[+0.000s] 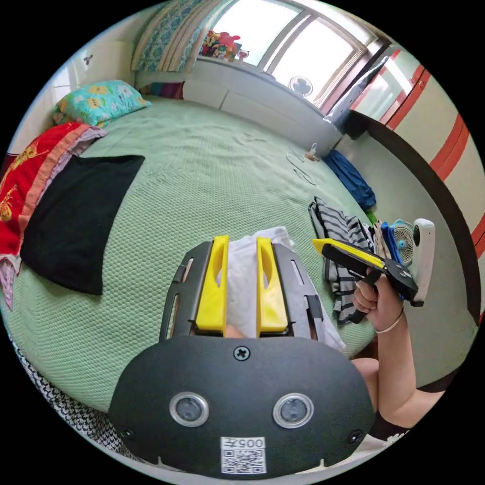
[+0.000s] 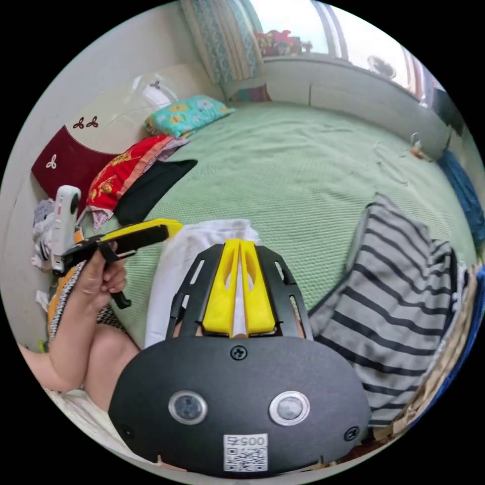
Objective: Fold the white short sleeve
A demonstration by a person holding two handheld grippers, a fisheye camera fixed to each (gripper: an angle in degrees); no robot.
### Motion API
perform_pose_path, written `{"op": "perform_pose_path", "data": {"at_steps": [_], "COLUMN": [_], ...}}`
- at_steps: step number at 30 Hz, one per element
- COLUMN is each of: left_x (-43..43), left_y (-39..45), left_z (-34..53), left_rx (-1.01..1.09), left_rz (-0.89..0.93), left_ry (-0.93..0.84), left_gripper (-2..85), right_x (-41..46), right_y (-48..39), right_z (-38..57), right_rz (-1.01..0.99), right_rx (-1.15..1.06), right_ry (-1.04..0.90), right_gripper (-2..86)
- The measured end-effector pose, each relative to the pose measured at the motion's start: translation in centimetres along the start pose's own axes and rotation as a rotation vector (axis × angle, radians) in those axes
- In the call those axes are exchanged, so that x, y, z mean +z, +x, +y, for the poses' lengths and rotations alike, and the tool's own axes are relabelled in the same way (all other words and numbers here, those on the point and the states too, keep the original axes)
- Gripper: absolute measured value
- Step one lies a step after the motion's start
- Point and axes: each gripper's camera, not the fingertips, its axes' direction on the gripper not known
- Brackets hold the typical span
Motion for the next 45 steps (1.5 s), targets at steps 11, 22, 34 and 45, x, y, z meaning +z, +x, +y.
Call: {"op": "perform_pose_path", "data": {"at_steps": [11,22,34,45], "left_x": [10.8,14.7,10.7,15.9], "left_y": [6.8,5.8,5.7,3.8], "left_z": [-0.9,-0.6,-0.4,-0.4], "left_rx": [0.173,0.139,0.155,0.053], "left_rz": [-0.046,0.006,0.149,0.154], "left_ry": [-0.251,-0.302,-0.135,-0.27], "left_gripper": [9.9,7.9,3.7,0.5], "right_x": [-3.6,1.4,-2.6,-2.2], "right_y": [-5.8,-9.0,-8.8,-8.3], "right_z": [10.5,15.8,19.5,22.5], "right_rz": [0.003,0.081,0.072,0.123], "right_rx": [0.033,0.054,0.107,0.137], "right_ry": [0.036,-0.082,-0.053,-0.151], "right_gripper": [-0.9,-1.0,-1.2,-1.1]}}
